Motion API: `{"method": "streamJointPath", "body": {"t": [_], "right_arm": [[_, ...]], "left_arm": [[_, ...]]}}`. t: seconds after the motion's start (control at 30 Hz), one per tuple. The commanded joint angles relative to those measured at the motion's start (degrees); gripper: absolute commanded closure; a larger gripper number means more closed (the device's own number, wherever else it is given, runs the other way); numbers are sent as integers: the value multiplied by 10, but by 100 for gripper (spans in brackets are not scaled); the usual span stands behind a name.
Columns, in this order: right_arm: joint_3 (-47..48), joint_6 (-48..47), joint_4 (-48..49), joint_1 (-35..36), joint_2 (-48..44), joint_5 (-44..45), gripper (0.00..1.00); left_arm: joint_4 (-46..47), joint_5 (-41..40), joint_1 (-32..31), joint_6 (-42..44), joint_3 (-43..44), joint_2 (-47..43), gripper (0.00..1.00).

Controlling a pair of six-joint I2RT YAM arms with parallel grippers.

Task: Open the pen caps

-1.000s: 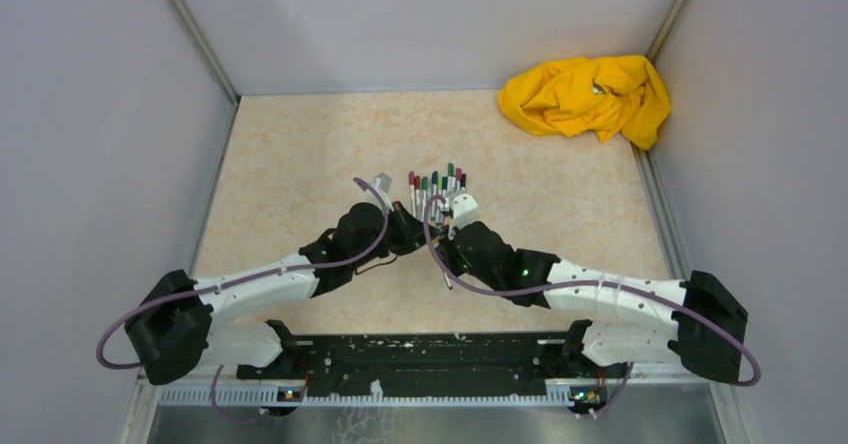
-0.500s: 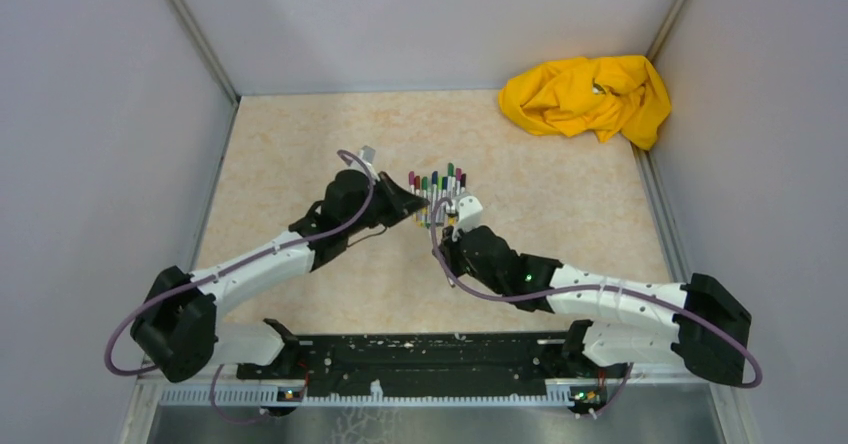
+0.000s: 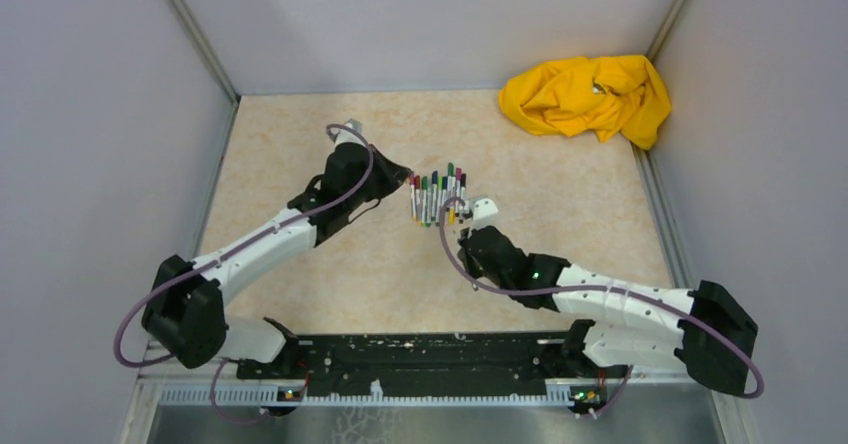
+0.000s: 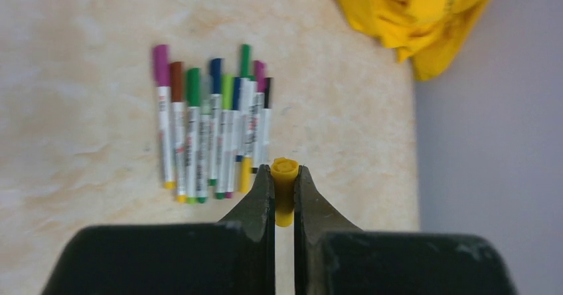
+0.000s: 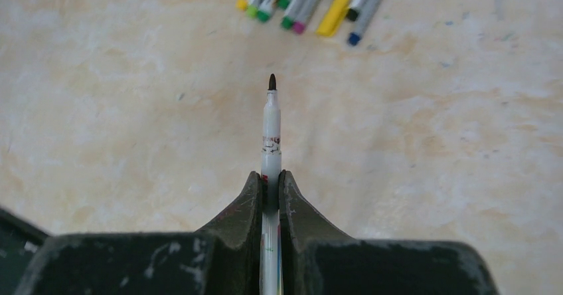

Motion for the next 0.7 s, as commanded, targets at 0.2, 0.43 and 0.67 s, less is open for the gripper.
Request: {"method": "streamJointPath", "body": {"t": [0.2,0.43,0.67], "right_arm": [[60,-23,25,-253,70,-6,100],[118,-46,98,-316,223,-55,100],[181,-54,108,-352,315,-77,100]], "left_arm": [[-226,-156,29,89,124,222,100],[-256,-169,48,115,162,306,100],[-249,-159,68,127,141,312,89]]}}
